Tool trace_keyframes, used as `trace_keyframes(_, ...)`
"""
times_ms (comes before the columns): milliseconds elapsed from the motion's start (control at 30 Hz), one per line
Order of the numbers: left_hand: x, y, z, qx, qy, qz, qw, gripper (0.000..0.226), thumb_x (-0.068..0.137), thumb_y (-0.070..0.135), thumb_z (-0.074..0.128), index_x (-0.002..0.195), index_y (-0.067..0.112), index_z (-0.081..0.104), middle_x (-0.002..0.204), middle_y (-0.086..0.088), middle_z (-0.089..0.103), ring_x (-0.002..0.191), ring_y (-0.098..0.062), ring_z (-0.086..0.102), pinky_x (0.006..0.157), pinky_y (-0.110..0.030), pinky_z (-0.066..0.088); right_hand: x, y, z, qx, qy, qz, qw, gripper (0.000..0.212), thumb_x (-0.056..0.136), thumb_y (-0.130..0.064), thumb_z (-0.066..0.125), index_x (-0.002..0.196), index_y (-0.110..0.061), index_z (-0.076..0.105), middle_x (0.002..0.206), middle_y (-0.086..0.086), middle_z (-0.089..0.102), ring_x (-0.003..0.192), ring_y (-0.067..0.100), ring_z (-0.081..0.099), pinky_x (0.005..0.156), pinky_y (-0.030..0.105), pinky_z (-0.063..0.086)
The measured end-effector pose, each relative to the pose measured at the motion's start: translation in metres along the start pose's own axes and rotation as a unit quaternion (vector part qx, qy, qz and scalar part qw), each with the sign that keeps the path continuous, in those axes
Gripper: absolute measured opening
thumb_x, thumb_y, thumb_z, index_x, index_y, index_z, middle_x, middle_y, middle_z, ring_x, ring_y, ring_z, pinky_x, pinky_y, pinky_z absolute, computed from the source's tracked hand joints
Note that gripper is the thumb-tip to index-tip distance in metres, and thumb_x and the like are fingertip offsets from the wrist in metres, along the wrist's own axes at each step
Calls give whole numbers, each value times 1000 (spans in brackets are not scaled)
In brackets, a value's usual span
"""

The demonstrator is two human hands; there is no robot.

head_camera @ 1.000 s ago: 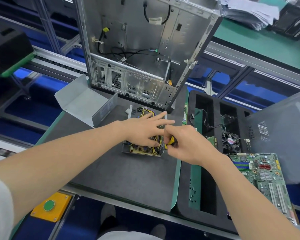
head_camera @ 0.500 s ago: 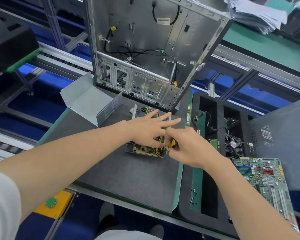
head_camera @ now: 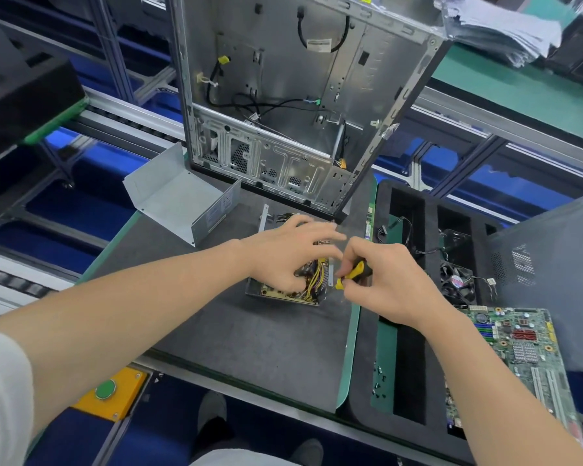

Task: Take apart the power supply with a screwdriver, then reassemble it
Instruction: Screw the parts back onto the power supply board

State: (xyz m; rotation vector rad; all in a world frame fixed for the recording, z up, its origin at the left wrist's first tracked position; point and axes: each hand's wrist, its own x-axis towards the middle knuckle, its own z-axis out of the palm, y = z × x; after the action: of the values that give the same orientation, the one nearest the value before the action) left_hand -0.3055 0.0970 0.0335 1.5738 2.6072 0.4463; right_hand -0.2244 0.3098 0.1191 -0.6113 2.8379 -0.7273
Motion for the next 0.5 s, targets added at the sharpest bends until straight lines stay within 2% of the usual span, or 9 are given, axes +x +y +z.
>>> trace_keyframes(33,-4,7,0,-9,54,1,998,56,74,22,62,130,20,58,142,-6,50,135,-28,44,114,-48,34,-2,2,1,13,2,3,1000,21,78,-11,75,85,-24,61,78,-6,71,67,14,63,70,41,54)
trace_keyframes(67,-10,16,3,-21,111,-3,994,45,74,16,60,118,15,61,123,-5,55,114,-25,52,98,-41,42,-5,5,2,28,8,3,1000,21,78,-10,75,84,-25,60,80,-7,72,68,14,64,70,42,55)
trace_keyframes(133,-28,39,15,-67,185,-34,980,25,80,11,58,104,13,59,100,4,49,86,-12,47,75,-28,42,-11,12,4,66,28,-3,997,23,76,-8,75,82,-26,61,81,-8,72,70,16,66,70,44,57)
trace_keyframes(200,-50,63,30,-122,205,-113,965,17,85,14,60,100,21,55,91,17,44,72,-3,47,65,-18,41,-17,18,6,99,42,-4,994,25,75,-6,75,81,-26,61,81,-7,73,71,16,68,70,45,58)
trace_keyframes(300,-81,90,57,-230,190,-271,915,16,88,18,68,96,28,58,80,17,58,63,-11,58,62,-24,51,-29,25,8,137,47,-8,989,23,74,-8,76,81,-24,60,81,-5,73,70,15,69,72,48,59)
trace_keyframes(367,-93,104,74,-273,173,-348,880,15,88,22,76,95,30,66,77,13,66,64,-11,63,66,-22,53,-35,28,12,155,45,-16,987,20,73,-12,75,81,-24,61,81,-5,73,69,14,70,76,48,59)
trace_keyframes(500,-86,120,87,-322,191,-395,839,23,85,29,85,106,31,77,87,19,75,70,-7,67,72,-12,52,-41,30,20,173,48,-14,984,25,74,-11,76,81,-29,60,83,-11,72,72,13,70,73,46,59)
